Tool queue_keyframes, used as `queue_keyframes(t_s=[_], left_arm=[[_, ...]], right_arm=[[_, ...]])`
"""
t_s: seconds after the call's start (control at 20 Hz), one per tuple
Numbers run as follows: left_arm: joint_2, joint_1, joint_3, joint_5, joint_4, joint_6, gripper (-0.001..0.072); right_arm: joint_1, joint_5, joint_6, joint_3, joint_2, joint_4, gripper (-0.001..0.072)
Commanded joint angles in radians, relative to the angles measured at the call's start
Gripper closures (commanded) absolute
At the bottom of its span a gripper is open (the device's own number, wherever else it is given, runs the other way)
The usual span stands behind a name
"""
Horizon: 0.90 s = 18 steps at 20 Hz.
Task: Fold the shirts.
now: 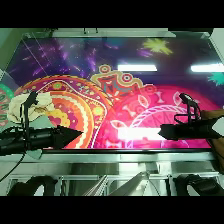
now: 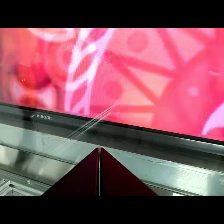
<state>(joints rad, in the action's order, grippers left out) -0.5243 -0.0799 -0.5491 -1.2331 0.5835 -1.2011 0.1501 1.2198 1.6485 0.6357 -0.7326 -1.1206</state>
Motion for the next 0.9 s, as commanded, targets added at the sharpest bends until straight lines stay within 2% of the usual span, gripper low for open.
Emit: queue_keyframes(t_s=[0.0,0.2,0.25,0.3,0.45,0.5,0.55,0.65,0.85], left_arm=[[0.001,-0.001,0.0,0.004,0.001,0.003,0.0697],[0.001,0.042,-0.023,0.058,0.037,0.003,0.0692],[0.001,0.09,-0.066,0.063,0.115,0.002,0.0548],[0.001,0.152,-0.114,0.067,0.195,-0.023,0.0367],[-0.031,0.429,-0.285,0.055,0.431,-0.055,0.0366],[-0.064,0.544,-0.336,0.045,0.472,-0.063,0.0151],[-0.104,0.646,-0.371,0.046,0.47,-0.092,-0.0011],[-0.213,0.776,-0.421,0.09,0.46,-0.17,-0.0011],[-0.482,0.806,-0.494,0.092,0.471,-0.148,-0.001]], right_arm=[[0.001,0.0,0.0,0.0,0.001,0.0,0.0697],[0.001,0.0,0.0,0.0,0.001,0.0,0.0697],[0.001,0.0,0.0,0.0,0.001,0.0,0.0697],[0.001,0.0,0.0,0.0,0.001,0.0,0.0697],[0.001,0.0,0.0,0.0,0.001,0.0,0.0697],[0.001,0.0,0.0,0.0,0.001,0.0,0.0697],[0.001,0.0,0.0,0.0,0.001,0.0,0.0697],[0.001,0.0,0.0,0.0,0.001,0.0,0.0697],[0.0,0.0,0.0,0.0,0.001,0.0,0.0697]])
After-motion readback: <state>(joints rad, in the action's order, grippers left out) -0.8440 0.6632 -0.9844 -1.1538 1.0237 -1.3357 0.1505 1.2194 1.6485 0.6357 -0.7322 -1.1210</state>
